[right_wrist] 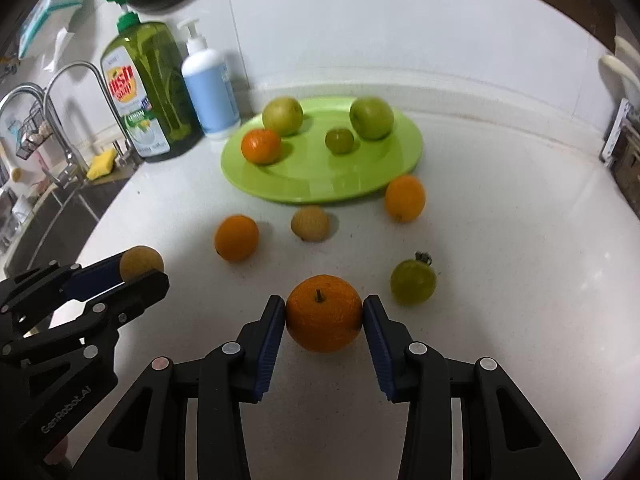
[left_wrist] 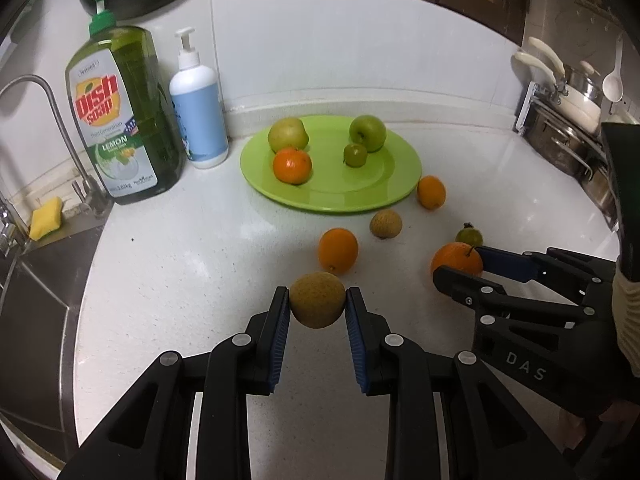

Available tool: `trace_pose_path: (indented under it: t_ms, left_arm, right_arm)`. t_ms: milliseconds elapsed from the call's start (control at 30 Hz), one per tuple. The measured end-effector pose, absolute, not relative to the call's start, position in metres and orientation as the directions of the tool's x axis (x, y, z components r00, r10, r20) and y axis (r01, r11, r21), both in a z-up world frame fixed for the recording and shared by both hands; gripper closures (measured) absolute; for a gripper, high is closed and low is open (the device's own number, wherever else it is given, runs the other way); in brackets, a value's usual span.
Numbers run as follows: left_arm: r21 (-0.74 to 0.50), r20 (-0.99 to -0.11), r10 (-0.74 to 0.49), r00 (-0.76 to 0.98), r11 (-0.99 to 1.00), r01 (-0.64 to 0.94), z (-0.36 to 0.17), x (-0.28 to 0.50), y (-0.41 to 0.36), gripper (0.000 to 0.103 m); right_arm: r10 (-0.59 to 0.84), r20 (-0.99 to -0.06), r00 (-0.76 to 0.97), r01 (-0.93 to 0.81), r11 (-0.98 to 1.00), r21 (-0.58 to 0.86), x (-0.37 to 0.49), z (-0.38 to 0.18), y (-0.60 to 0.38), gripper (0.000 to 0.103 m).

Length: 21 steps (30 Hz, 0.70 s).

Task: Organize fruits
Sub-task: 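Carry the kiwi with the left tool while the right tool carries the orange to the plate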

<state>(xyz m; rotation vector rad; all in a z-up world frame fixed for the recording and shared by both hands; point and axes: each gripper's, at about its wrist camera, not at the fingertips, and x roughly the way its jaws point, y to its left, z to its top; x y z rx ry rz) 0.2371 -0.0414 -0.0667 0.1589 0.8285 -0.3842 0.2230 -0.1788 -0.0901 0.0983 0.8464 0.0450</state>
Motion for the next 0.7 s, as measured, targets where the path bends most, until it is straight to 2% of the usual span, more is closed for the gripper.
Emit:
trace_pose_path:
  t_ms: [400,700]
  left_arm:
    - [-0.007,-0.665,-0.305,0.682,0.915,0.403,-0.023,0.230,-0.047,0.075]
    - [0.017,-0.620,-0.319,0.716,0.908,0.419,0.001,0.242,-0.066,0.075]
  right_arm:
    - [0.102,-0.669,0.736,-0.019,0.991,0.131,0.206,-0.040,-0.185,0.061]
    - [0.067,-0.622,0.780,-0.040,0.998,0.058,0.213,-0.012,-0.199,0.061]
